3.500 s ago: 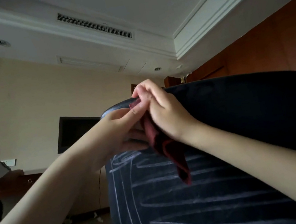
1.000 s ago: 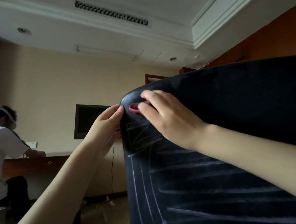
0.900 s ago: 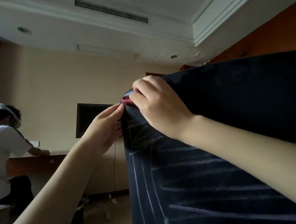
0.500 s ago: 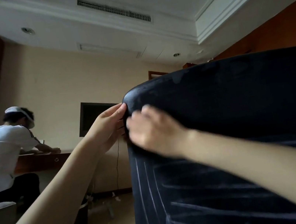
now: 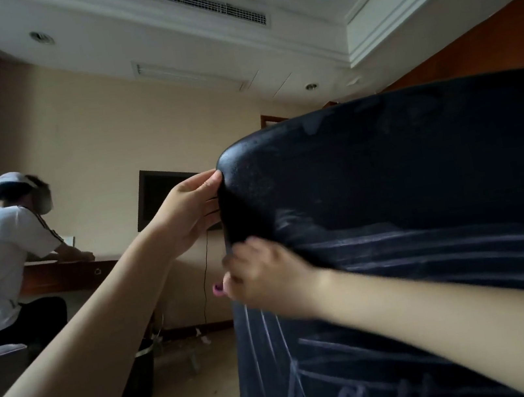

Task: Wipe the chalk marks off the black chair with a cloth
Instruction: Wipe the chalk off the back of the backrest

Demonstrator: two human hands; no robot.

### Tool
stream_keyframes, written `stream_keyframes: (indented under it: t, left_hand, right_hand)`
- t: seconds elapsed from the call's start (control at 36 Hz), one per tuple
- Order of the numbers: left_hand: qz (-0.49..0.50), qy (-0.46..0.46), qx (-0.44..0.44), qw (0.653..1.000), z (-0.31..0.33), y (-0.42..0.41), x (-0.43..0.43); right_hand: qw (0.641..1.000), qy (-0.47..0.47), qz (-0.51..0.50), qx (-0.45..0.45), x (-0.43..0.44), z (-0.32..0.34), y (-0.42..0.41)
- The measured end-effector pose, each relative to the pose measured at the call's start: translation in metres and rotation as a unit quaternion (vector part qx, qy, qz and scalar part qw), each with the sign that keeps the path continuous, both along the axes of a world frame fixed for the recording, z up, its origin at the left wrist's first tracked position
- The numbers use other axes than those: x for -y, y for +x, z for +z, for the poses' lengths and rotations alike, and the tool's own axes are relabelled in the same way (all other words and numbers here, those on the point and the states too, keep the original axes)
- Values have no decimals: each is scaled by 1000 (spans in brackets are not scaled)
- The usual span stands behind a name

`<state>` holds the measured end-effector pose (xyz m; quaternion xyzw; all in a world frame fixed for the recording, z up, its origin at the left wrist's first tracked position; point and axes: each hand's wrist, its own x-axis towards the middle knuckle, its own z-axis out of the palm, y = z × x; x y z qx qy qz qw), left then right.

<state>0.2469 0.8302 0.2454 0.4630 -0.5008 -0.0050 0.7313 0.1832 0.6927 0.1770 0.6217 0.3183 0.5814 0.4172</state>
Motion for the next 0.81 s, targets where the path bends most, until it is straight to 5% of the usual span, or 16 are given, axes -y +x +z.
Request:
stream_keyframes:
  t: [0.19,0.31,0.44,0.67,0.81]
  left_hand:
    - [6,-7,17,1000,-3,0,3]
    - [20,-16,10,1000,-4,3,4]
    - [24,-16,13,999,-4,4,2]
    - [26,-17,14,999,-4,5,3]
    - [44,-19,11,999,-6,5,3]
  right_hand:
    - [981,106,2,160,12,95,-60]
    - [974,179,15,135,12,53,-48]
    - [999,43,-24,-3,30,-40,-31]
    - [976,122,-11,179,29,90,-74]
    - [970,175,-14,167,25,66,-72]
